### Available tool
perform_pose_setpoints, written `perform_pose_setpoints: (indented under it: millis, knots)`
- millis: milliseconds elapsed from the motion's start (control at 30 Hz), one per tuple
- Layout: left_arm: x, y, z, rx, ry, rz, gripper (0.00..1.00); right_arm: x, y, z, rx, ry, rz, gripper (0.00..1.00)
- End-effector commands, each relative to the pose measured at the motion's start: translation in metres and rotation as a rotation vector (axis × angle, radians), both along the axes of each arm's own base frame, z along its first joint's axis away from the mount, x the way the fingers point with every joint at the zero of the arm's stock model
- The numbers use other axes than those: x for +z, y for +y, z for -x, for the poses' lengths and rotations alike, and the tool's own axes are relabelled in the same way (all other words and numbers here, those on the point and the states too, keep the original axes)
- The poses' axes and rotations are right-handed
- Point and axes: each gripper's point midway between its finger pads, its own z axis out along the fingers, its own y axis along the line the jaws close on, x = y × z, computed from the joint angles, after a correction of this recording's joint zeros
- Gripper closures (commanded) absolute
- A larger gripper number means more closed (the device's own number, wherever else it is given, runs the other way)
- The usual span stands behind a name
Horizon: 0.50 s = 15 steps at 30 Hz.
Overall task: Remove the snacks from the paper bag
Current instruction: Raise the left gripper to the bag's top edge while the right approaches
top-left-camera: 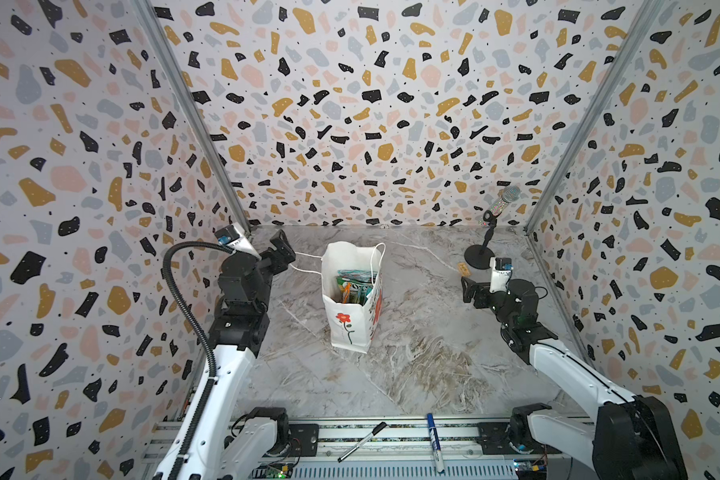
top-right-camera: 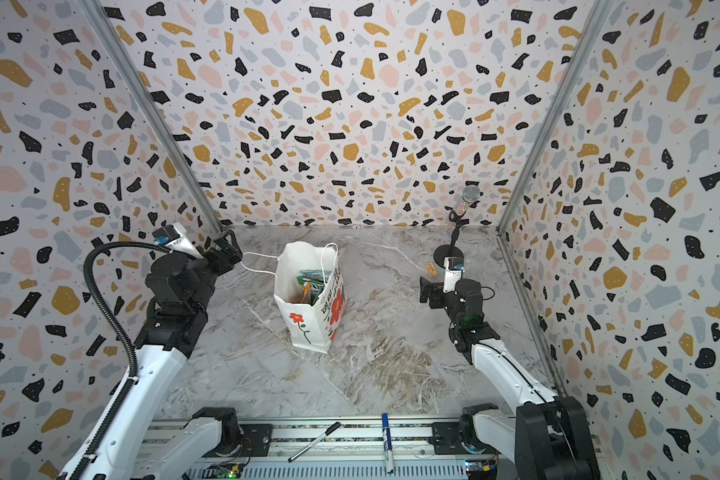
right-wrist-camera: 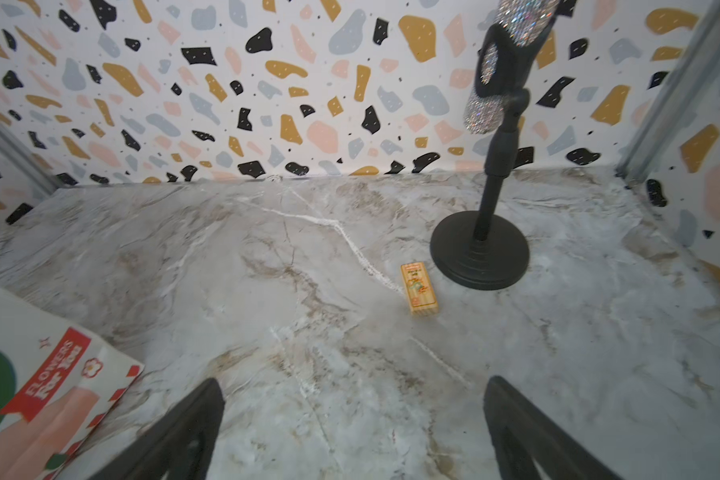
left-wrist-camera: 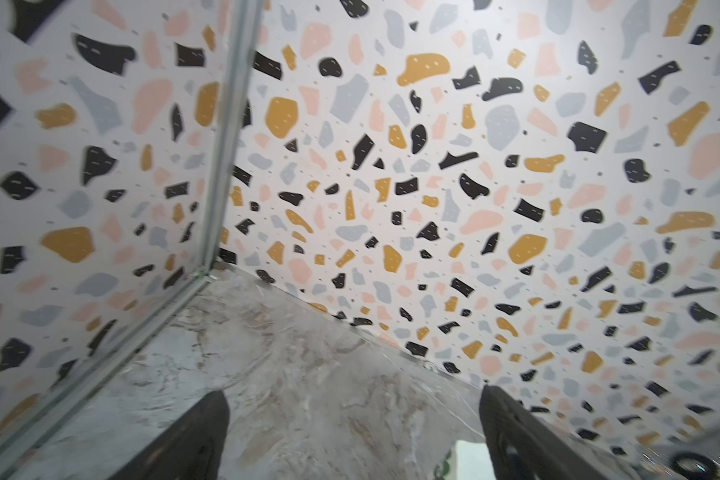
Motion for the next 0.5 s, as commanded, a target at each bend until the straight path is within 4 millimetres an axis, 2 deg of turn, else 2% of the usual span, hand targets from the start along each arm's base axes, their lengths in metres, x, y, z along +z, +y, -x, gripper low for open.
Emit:
perform_pose_setpoints:
  millis: [0,133,467]
  knots:
    - [-0.012,-0.034,-0.013,-0.230,0.064,0.093,0.17,0.020,0.023,0.007,0.111,0.004,-0.040,0.01]
    - [-0.024,-0.042,-0.022,-0.303,0.108,0.149,0.30,0.021,0.028,0.009,0.123,0.021,-0.040,0.01]
    - [-0.048,-0.052,-0.019,-0.367,0.153,0.188,0.57,0.017,0.038,0.011,0.159,0.043,-0.022,0.01]
